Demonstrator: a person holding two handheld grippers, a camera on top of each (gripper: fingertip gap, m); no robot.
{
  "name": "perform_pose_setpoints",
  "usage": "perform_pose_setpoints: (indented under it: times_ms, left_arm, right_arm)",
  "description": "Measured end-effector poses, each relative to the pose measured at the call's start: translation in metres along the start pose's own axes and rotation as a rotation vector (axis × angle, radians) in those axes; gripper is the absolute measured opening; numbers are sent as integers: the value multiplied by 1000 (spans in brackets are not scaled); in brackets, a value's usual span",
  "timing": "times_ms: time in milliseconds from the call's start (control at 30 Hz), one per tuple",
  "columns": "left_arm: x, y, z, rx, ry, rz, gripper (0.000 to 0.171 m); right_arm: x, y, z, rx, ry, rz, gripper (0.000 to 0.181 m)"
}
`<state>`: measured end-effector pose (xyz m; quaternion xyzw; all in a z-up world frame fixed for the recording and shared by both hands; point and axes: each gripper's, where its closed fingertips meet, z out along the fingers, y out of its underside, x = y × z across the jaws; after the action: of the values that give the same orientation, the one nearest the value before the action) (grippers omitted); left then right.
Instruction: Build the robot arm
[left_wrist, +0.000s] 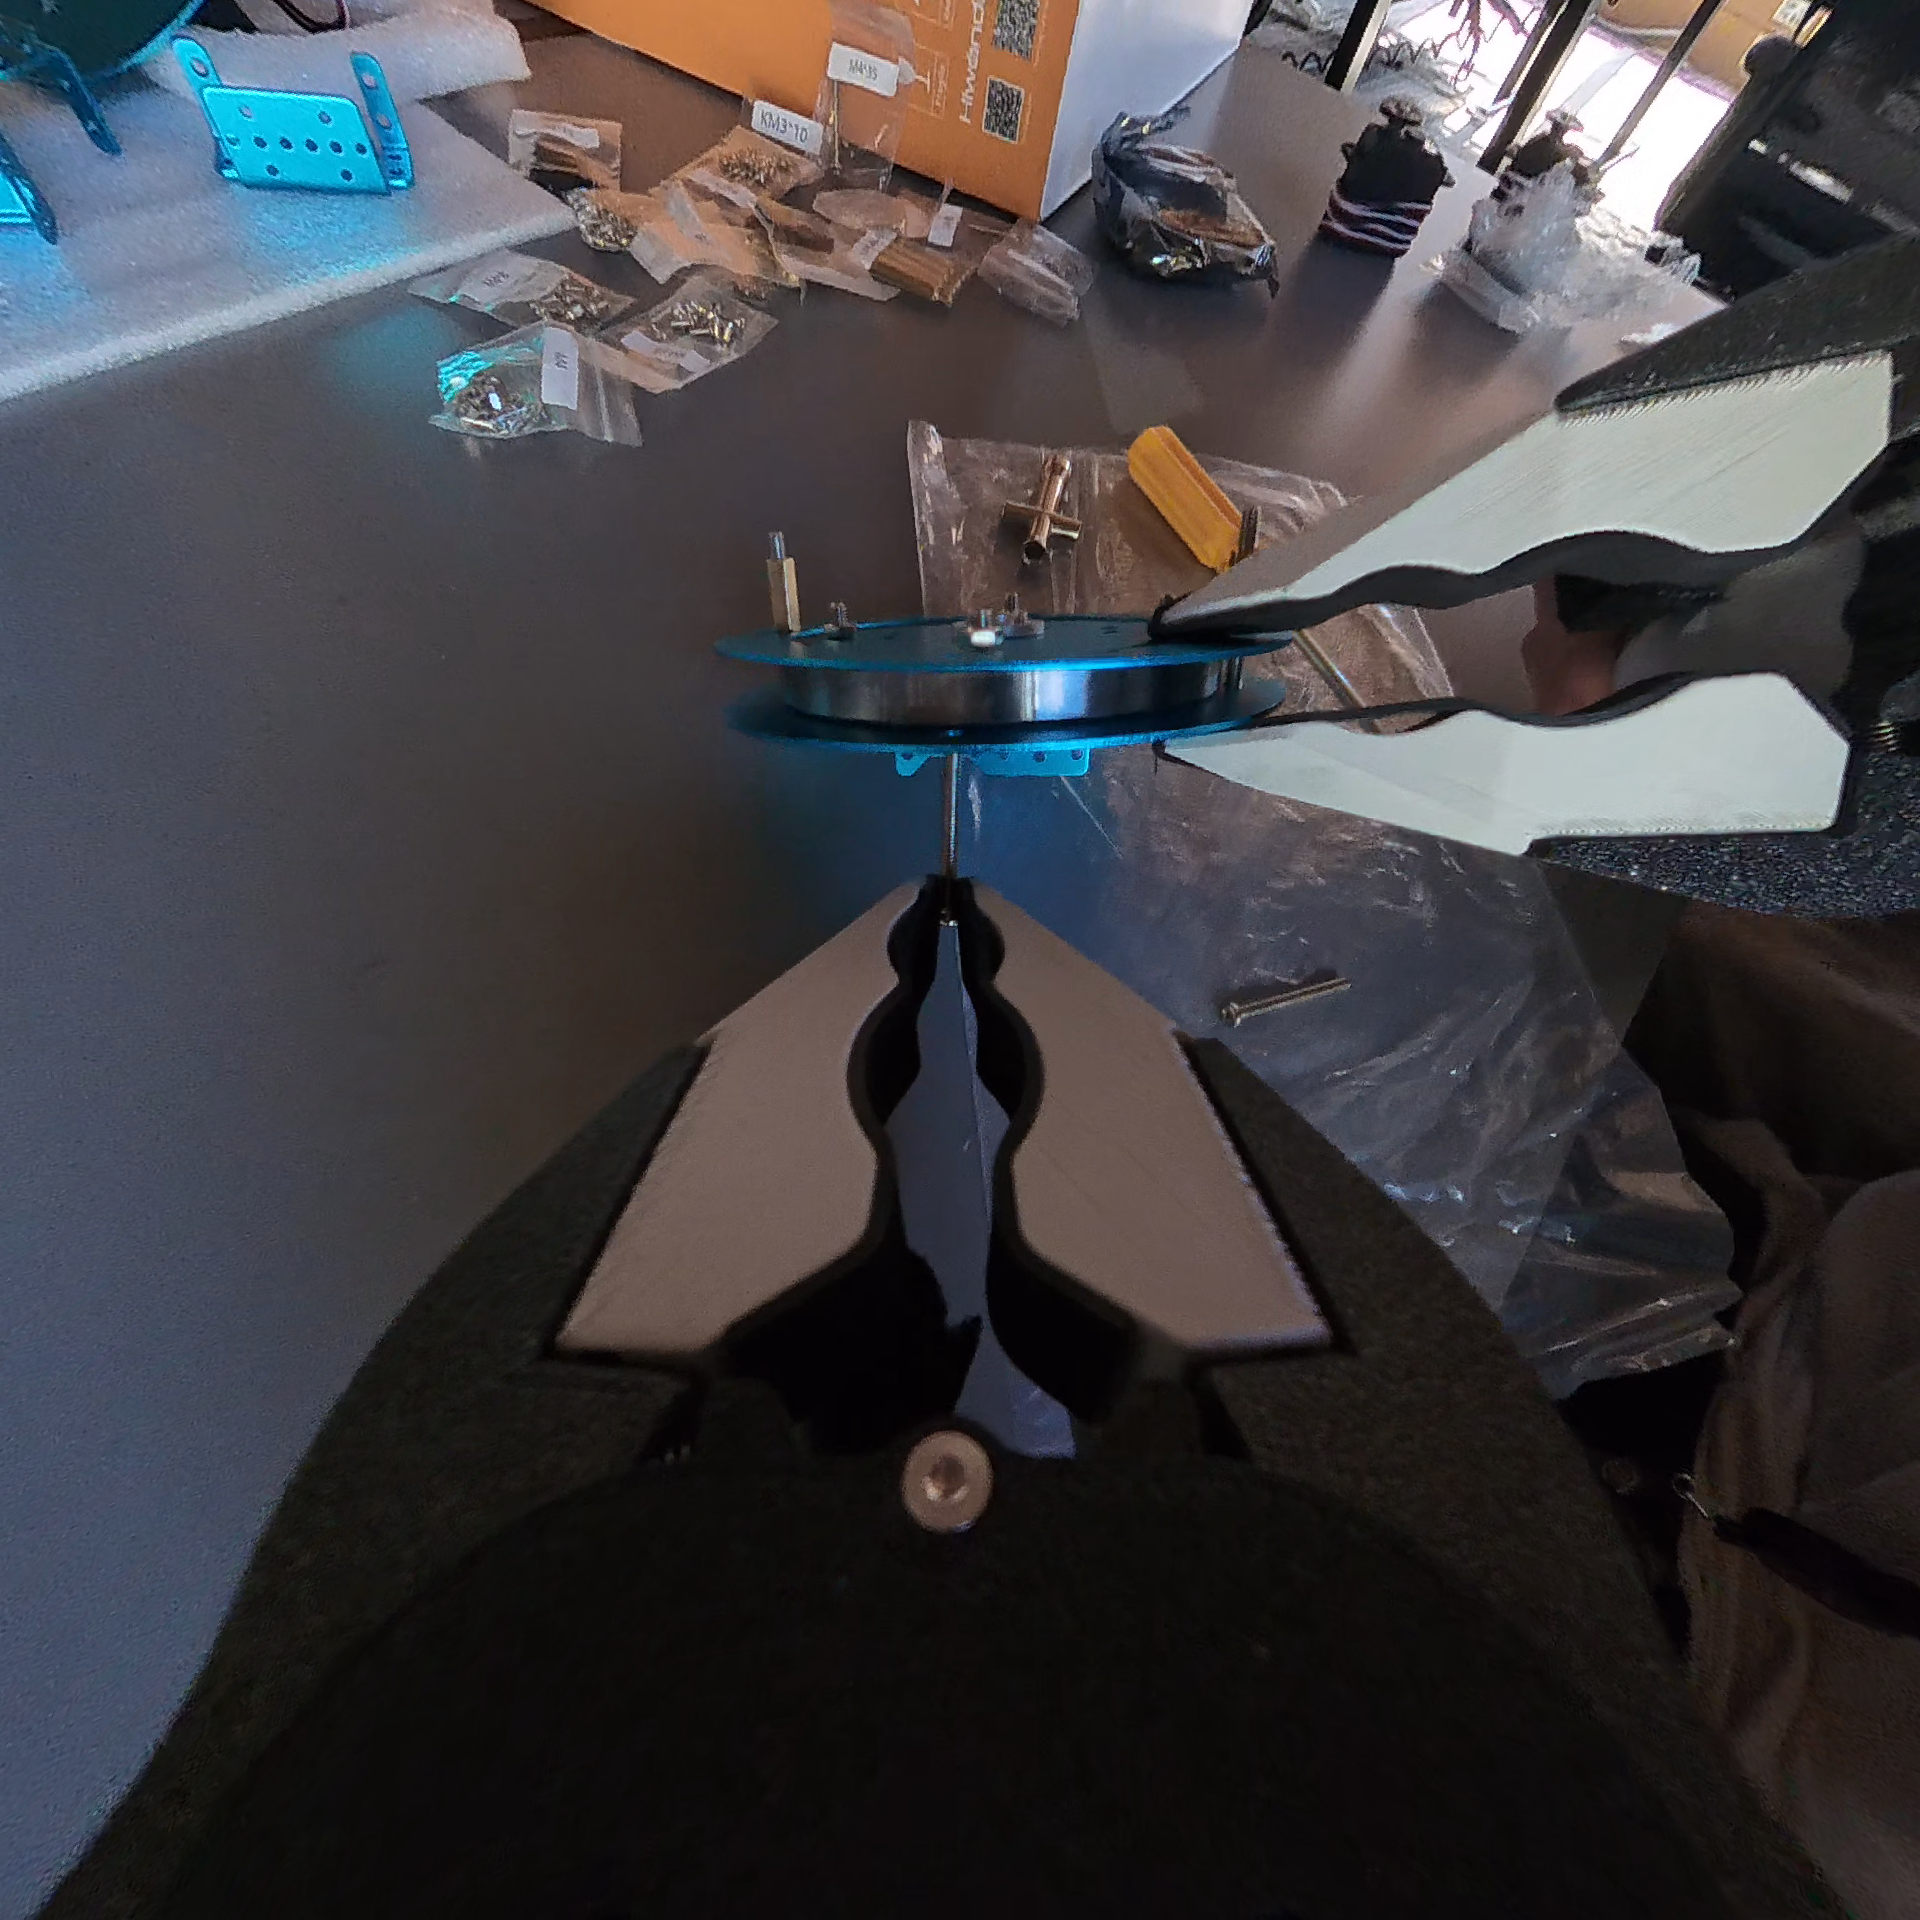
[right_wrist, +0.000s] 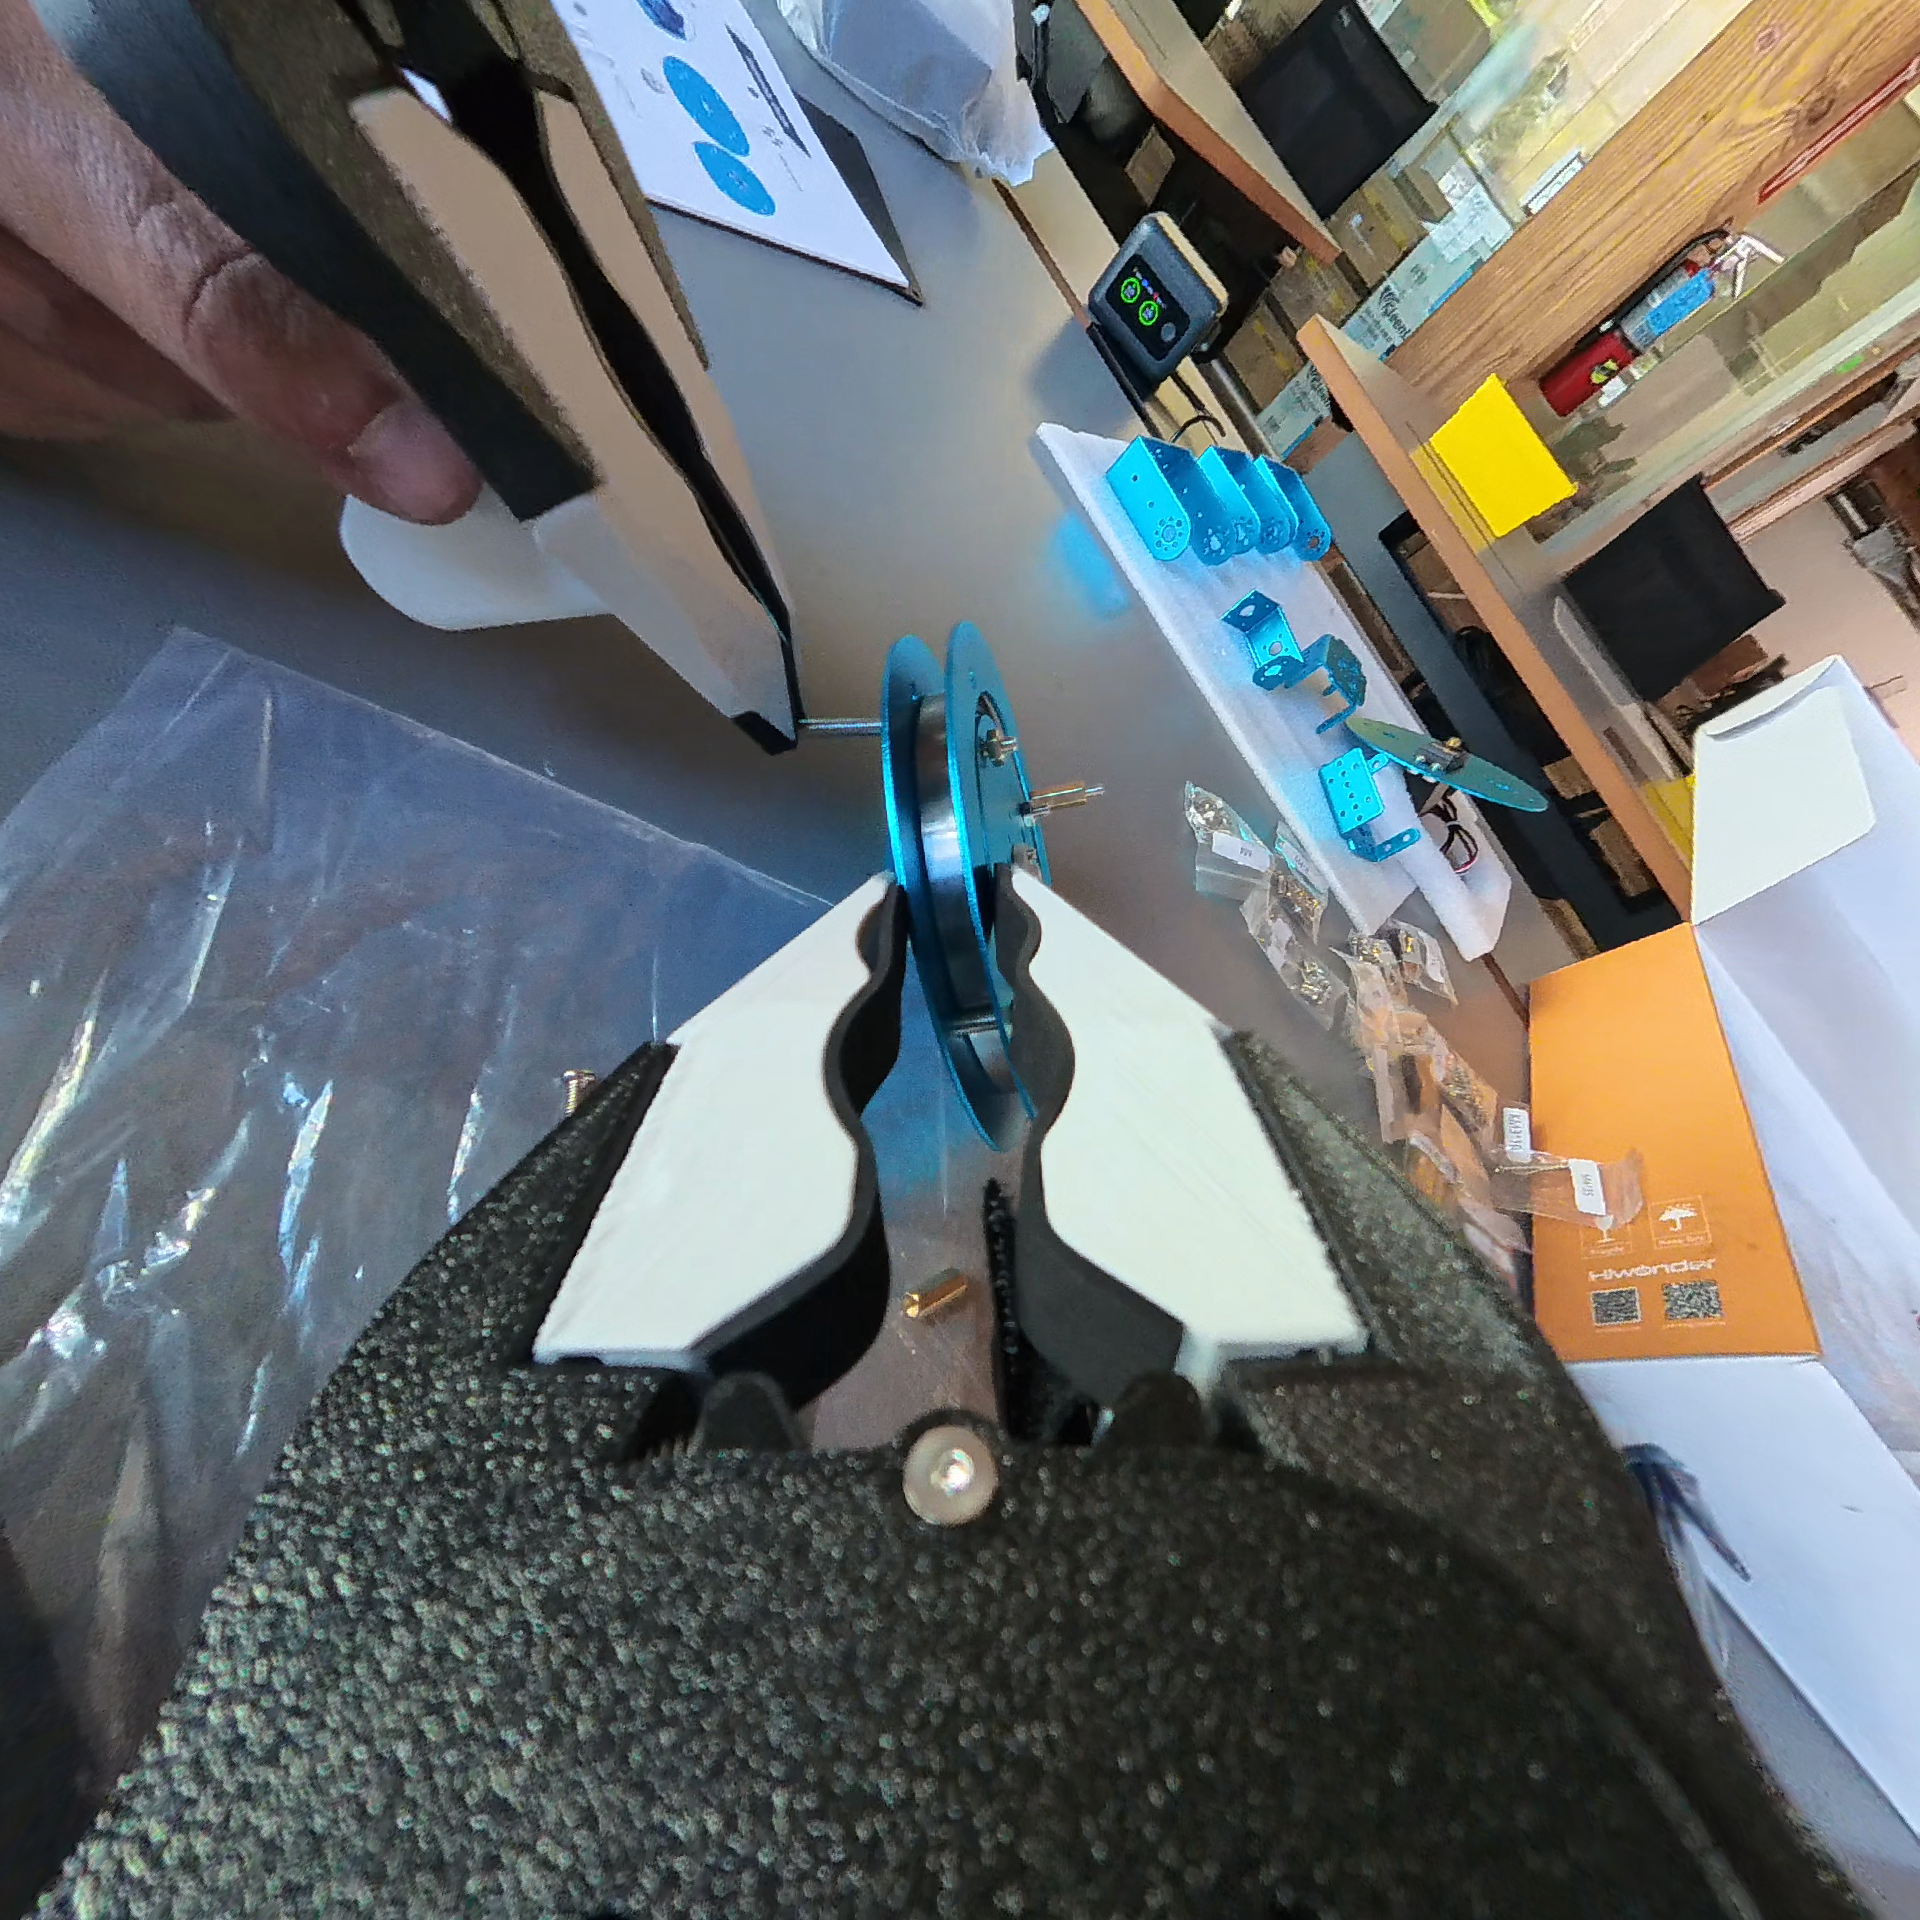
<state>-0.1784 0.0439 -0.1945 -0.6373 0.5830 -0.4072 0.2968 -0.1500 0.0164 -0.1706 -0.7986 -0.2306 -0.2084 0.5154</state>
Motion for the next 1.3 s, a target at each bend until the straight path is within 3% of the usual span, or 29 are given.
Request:
perform_pose_setpoints:
  times_ms: [1300]
  left_arm:
    - [2,-15,-3,84,35,-123,1]
  right_arm:
    - [15,2,-4,19,-33,123,16]
